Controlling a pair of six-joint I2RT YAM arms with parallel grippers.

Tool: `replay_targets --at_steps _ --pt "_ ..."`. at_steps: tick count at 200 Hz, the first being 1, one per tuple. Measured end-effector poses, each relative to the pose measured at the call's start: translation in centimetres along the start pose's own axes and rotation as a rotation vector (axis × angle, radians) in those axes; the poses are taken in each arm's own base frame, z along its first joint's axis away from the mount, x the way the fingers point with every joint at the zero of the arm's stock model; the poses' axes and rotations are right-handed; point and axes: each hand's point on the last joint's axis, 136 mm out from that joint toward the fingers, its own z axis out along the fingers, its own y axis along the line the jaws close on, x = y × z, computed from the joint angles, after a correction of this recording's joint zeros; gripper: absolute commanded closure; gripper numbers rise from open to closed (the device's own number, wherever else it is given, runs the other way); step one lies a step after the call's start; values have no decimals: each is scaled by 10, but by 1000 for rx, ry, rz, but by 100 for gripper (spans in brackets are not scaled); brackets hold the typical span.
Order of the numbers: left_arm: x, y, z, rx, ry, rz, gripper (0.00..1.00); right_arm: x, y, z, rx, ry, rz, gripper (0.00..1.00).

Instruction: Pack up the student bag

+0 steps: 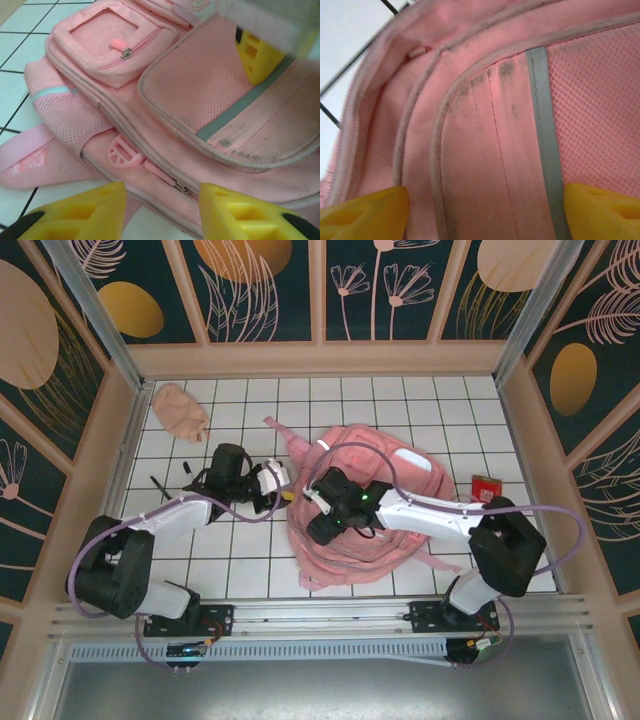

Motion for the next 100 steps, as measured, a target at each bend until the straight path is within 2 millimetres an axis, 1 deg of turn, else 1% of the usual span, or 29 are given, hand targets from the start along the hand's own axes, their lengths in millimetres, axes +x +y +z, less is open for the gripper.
replay_targets --at_steps 5,16,27,36,47,55,63,82,100 --pt "1 0 -1 -4 -1 -4 57 0 -2 2 15 7 -8 32" --pt "2 1 -4 -13 -1 -9 57 1 -6 7 53 20 -34 51" --pt "1 3 -6 -20 -4 -8 57 2 -8 12 78 32 -78 66" --pt "-1 4 -7 -24 -7 -5 57 2 -8 14 95 35 -109 75" --pt "-3 5 -10 -33 -11 -1 57 1 -11 15 118 34 -179 88" --pt "-5 6 -11 -39 -16 3 57 -1 -12 14 125 29 -216 95" --pt "-7 8 -14 -47 -21 6 57 -4 -12 14 132 17 -263 100" --pt "-10 12 -19 -67 -31 7 57 -12 -12 7 139 -41 -432 100" --pt "-13 14 -24 -79 -37 10 56 -16 -10 -10 115 -130 -630 100"
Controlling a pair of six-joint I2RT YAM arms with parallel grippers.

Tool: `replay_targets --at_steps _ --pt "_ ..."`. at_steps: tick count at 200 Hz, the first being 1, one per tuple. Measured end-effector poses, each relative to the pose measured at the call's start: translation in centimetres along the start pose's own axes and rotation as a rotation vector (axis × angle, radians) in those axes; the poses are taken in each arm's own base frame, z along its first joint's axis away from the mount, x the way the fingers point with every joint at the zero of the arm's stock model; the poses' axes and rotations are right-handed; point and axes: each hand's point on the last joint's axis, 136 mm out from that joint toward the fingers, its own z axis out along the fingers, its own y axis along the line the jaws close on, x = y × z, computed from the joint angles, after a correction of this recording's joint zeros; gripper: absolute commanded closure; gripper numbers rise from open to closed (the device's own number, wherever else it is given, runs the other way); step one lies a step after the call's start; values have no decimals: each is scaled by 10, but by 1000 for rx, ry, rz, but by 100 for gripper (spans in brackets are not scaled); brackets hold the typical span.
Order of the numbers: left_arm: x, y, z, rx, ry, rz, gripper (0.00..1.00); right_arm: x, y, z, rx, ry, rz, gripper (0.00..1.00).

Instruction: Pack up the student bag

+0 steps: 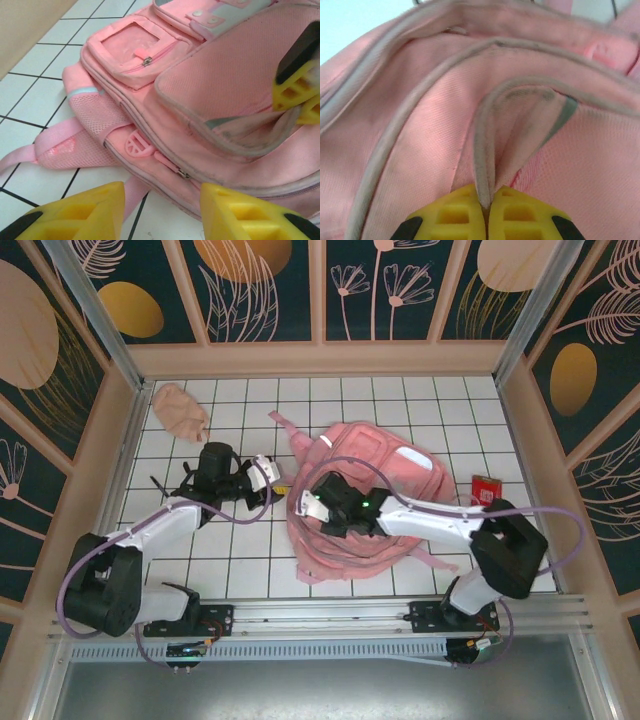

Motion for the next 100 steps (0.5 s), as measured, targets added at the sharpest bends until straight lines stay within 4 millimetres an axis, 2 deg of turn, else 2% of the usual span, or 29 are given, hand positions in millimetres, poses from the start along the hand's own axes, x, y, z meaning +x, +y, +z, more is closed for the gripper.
replay_targets --at_steps 34,59,100 --pt "0 -7 -6 20 9 14 55 -17 -18 -36 8 -197 -266 100" --pt "10 -19 -7 69 46 16 55 -24 -30 -46 5 -267 -382 100" --pt "18 -34 -5 148 49 22 55 -22 -44 -60 31 -329 -500 100"
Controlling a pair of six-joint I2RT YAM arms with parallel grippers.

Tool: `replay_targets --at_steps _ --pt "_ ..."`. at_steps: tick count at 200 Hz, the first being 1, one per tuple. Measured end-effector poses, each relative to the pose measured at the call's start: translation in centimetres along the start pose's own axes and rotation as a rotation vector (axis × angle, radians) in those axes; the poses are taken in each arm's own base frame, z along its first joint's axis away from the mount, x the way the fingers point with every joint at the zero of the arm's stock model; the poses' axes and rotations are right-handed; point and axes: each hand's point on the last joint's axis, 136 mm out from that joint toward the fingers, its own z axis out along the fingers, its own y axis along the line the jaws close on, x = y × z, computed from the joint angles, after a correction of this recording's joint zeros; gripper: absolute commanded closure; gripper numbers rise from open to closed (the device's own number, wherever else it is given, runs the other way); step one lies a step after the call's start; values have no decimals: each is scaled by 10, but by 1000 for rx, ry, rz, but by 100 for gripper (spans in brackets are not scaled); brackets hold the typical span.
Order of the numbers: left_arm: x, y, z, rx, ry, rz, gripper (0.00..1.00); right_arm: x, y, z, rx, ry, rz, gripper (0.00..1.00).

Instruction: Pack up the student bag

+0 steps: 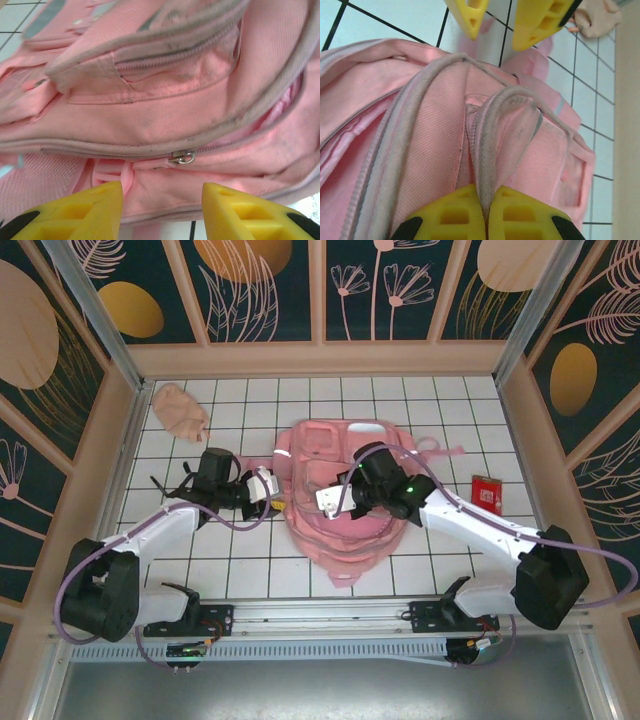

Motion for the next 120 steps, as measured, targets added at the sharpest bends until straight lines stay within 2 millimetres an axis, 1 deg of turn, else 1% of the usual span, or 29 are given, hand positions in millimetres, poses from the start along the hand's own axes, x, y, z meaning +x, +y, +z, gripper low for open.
replay_targets --at_steps 32,57,90,120 --pt "8 -2 5 17 17 -10 55 -4 -6 -10 22 -37 -46 100" --pt "14 -4 11 30 39 -9 54 -9 -7 -11 25 -64 -57 100" --pt "24 -10 24 52 87 19 54 -14 -9 -13 33 -90 -62 100" --pt "27 -10 32 74 120 52 56 -16 -10 -16 47 -99 -61 100"
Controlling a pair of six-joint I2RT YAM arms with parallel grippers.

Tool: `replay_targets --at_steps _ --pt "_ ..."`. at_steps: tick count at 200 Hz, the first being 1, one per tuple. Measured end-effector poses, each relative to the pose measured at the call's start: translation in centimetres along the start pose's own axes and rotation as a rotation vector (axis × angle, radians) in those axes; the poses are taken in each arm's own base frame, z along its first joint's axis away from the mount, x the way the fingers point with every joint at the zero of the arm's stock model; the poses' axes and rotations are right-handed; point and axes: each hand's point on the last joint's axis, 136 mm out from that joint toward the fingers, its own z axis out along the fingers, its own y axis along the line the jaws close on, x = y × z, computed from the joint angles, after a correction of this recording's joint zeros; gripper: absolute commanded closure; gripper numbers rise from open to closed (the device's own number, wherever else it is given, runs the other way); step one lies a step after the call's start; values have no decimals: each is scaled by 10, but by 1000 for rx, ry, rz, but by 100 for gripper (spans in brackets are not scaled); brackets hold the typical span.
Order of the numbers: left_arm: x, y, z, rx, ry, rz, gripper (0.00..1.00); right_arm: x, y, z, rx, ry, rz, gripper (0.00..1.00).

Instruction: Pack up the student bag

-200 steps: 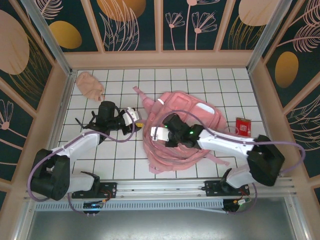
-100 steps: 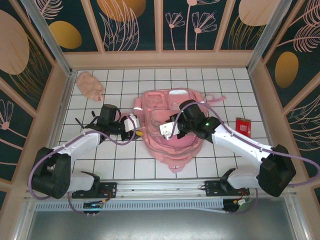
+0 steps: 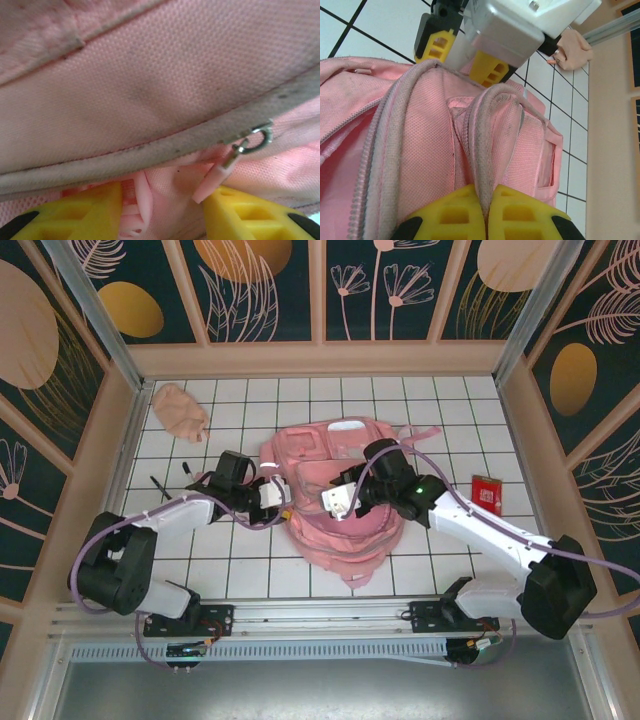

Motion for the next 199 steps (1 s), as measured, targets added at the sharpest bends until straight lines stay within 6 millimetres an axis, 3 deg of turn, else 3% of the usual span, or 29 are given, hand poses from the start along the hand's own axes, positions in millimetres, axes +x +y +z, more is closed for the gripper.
replay_targets --at_steps 90,199 --pt "-21 -8 -5 57 -89 14 55 -3 3 -6 18 -15 13 100" --pt "-33 -32 -22 105 -137 -9 63 -4 2 -6 23 -17 30 100"
